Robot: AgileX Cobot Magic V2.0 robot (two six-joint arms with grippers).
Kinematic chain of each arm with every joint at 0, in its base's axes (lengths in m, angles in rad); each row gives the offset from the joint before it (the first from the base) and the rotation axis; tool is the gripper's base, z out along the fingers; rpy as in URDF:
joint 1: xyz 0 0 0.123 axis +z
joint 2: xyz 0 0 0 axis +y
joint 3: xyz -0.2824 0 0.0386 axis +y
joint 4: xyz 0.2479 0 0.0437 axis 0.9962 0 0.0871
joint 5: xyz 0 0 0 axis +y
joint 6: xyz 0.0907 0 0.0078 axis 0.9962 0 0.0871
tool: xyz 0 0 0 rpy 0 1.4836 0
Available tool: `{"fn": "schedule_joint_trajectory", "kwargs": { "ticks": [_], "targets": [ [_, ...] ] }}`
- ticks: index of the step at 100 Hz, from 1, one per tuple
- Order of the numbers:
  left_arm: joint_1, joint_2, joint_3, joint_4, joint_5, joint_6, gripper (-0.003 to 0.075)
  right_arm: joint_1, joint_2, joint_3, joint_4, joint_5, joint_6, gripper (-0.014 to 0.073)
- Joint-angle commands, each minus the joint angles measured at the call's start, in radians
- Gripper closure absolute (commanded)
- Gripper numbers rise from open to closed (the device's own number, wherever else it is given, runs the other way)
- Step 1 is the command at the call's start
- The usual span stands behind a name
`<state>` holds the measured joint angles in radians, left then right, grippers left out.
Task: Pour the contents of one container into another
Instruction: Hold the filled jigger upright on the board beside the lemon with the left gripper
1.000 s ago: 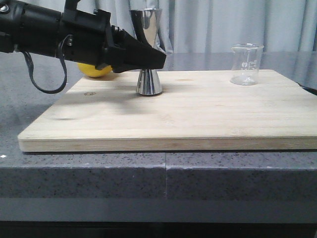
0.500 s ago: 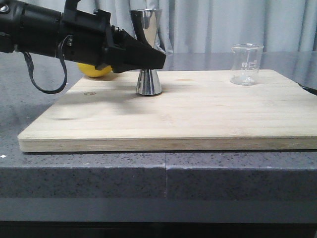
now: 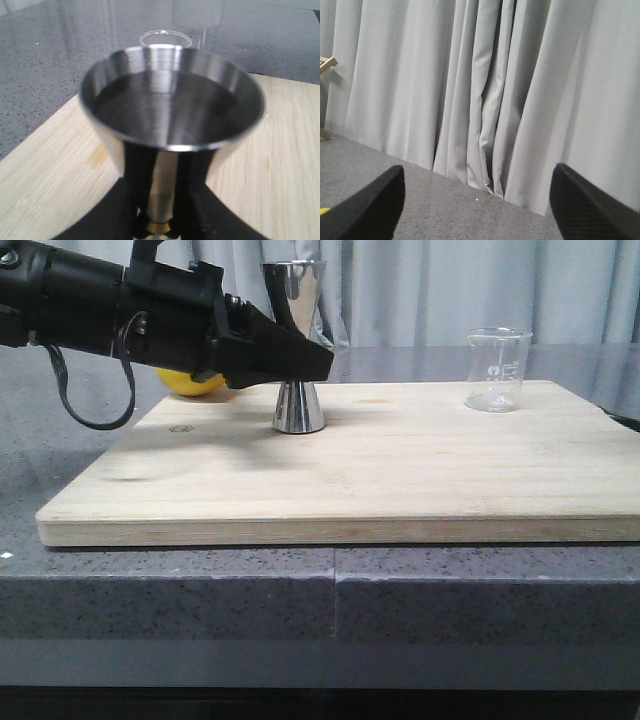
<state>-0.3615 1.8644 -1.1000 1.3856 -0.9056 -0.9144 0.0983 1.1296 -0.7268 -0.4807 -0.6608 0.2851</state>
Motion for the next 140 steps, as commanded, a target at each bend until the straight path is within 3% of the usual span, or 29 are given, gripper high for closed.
{"fn": "schedule_joint_trajectory", "kwargs": {
  "ticks": [1,104,140],
  "targets": [
    [0.002,-0.043,-0.034,-0.027,-0.054,0.001,0.0657,-0.005,-0.024,-0.025,0.018,-0.065,0.001,0.0053],
    [0.002,-0.043,-0.034,-0.001,-0.05,0.001,0.0656,-0.005,-0.024,-0.025,0.018,-0.065,0.003,0.0053],
    [0.002,-0.043,-0.034,-0.005,-0.048,0.001,0.047,-0.005,-0.024,-0.025,0.018,-0.065,0.003,0.0053]
  ]
}}
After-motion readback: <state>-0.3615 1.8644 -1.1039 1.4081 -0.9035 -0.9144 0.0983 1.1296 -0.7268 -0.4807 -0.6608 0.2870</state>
